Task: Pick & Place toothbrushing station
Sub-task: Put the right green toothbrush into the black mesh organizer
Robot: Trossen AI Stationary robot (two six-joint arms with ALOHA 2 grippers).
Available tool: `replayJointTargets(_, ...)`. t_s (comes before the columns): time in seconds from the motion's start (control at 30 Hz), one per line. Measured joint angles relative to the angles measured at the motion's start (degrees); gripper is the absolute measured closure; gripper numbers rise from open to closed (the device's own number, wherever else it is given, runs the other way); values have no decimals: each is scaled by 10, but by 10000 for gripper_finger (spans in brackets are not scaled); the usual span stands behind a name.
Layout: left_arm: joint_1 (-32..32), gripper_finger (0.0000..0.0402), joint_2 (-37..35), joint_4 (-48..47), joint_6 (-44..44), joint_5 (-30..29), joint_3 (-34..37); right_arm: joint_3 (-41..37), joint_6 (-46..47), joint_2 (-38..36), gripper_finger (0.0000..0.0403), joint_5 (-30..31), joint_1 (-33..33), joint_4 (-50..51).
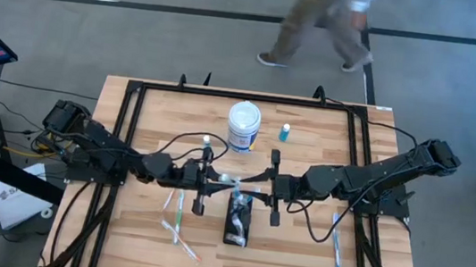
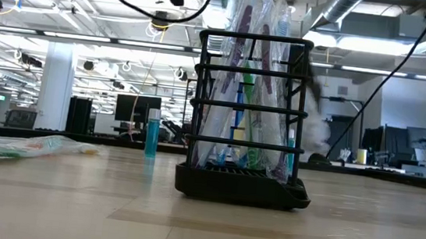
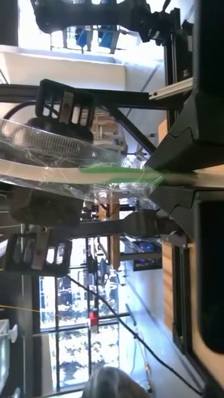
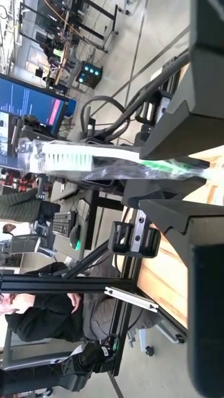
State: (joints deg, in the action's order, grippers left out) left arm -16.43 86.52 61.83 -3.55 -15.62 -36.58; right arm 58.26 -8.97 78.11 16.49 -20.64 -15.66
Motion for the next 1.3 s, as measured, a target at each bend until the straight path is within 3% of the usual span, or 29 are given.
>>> replayJointTargets(0.6,-31,387,11,61,30,-12,54,0,0,0,301,0,0,0)
replayJointTargets(1.0,-32,387,124,197,53,-14,54,0,0,0,301,0,0,1)
replayJointTargets(1.3,-31,387,188,246,73,-19,50,0,0,0,301,0,0,2)
